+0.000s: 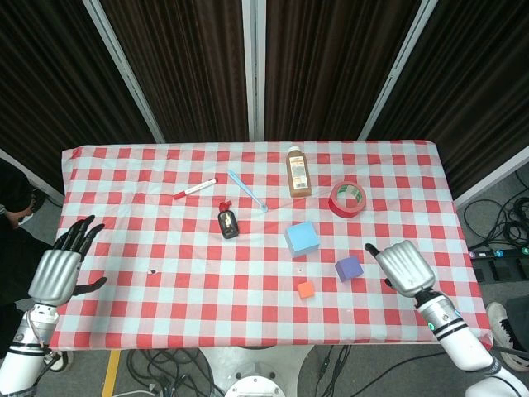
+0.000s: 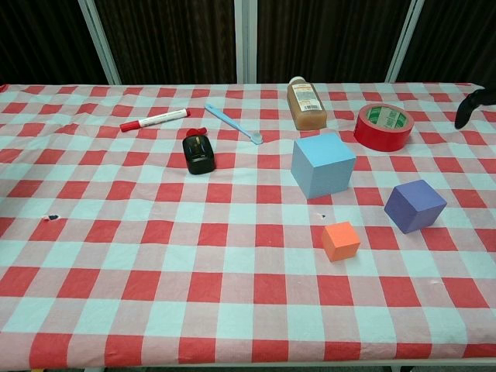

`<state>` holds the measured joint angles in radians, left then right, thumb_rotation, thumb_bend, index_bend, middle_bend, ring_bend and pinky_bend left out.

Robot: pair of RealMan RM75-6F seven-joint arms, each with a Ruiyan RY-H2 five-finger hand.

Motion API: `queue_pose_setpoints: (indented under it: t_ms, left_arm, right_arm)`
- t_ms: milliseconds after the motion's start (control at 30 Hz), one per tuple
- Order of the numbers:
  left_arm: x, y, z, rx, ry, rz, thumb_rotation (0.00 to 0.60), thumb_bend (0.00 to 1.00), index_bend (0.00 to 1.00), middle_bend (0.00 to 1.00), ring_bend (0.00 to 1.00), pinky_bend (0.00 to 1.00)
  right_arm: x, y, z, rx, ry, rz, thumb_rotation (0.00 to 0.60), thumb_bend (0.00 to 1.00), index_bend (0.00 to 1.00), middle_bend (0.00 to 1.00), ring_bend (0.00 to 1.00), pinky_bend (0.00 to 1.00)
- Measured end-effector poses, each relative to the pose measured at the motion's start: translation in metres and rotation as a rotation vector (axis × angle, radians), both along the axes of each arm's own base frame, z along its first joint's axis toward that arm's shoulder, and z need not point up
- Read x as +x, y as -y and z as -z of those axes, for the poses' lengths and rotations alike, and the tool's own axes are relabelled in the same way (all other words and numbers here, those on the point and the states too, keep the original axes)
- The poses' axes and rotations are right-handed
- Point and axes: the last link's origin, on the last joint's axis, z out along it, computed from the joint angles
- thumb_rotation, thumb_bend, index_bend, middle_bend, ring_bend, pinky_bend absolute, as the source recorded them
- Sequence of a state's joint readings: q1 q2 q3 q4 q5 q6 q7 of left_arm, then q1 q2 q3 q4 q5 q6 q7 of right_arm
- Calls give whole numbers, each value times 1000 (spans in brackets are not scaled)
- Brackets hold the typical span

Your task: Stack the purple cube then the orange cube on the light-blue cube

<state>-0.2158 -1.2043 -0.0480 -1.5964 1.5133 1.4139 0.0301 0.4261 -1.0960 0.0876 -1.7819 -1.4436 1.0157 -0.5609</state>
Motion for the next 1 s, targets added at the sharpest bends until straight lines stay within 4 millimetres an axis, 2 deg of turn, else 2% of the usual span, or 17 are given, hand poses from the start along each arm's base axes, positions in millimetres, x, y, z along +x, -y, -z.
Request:
queue_pose_setpoints:
  t_ms: [300, 800, 1000]
  left_arm:
    - [-2, 1, -1, 4, 2, -6, 600, 157, 153, 116, 65, 210]
    - [-9, -2, -5, 11, 5, -14, 600, 157, 153, 115, 65, 210]
    - [-10, -1, -5, 8, 5, -15, 600, 157, 153, 115, 65, 210]
  right_arm:
    - [3, 13, 34, 71, -42, -16, 600, 45, 269, 1000, 1000, 968]
    - [-13, 21, 63, 47, -30, 65, 600, 58, 264, 1000, 1000, 970]
    - [-13, 23, 75, 48, -10, 78, 600, 64, 288, 1000, 1000, 971]
